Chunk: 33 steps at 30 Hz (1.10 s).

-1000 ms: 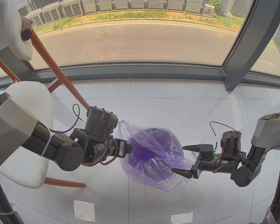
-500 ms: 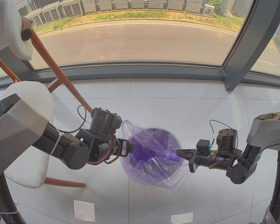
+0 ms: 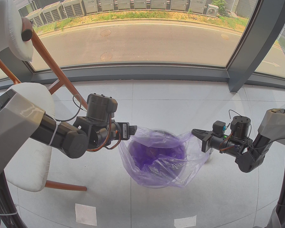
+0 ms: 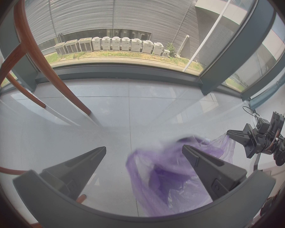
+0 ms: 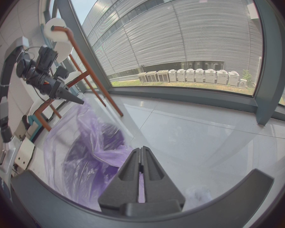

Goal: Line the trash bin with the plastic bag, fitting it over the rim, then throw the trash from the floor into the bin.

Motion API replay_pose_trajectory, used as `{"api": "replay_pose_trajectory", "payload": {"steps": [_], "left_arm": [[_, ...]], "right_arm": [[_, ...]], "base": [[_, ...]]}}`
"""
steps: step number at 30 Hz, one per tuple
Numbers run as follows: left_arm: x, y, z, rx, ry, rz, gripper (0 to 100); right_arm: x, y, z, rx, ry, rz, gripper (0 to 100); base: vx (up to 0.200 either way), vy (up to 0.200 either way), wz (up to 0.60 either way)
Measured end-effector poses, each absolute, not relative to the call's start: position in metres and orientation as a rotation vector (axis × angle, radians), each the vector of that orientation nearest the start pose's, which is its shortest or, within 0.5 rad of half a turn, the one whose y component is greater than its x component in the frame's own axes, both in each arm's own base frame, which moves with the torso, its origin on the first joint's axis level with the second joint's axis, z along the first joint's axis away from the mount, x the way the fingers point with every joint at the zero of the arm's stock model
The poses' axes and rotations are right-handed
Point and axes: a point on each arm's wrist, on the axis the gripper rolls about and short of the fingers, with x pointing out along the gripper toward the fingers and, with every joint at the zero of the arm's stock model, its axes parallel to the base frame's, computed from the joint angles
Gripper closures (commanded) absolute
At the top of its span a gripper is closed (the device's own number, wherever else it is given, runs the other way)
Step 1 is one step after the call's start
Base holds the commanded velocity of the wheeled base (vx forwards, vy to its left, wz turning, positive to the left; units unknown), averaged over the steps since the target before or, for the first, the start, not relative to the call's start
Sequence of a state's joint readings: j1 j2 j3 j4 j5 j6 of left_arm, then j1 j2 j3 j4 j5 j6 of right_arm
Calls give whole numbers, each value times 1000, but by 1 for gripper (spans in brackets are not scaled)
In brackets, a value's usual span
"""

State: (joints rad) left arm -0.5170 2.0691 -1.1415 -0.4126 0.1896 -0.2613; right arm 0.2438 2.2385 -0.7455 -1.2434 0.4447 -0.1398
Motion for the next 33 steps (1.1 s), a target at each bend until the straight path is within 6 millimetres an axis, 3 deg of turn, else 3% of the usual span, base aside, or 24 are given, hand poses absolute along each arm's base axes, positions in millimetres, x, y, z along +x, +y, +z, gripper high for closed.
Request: {"api": "replay_pose_trajectory", "payload": {"steps": [13, 26, 33], "left_arm": [[359, -192, 123, -99, 478, -339, 0], [362, -192, 129, -152, 360, -559, 0], [345, -185, 110, -76, 385, -664, 0]], "right_arm": [[396, 87, 65, -6, 177, 595, 100], [400, 87, 59, -3, 186, 583, 100], [400, 88, 57, -3, 190, 584, 100]], "base": [[0, 0, 0], [0, 0, 0], [0, 0, 0]]}}
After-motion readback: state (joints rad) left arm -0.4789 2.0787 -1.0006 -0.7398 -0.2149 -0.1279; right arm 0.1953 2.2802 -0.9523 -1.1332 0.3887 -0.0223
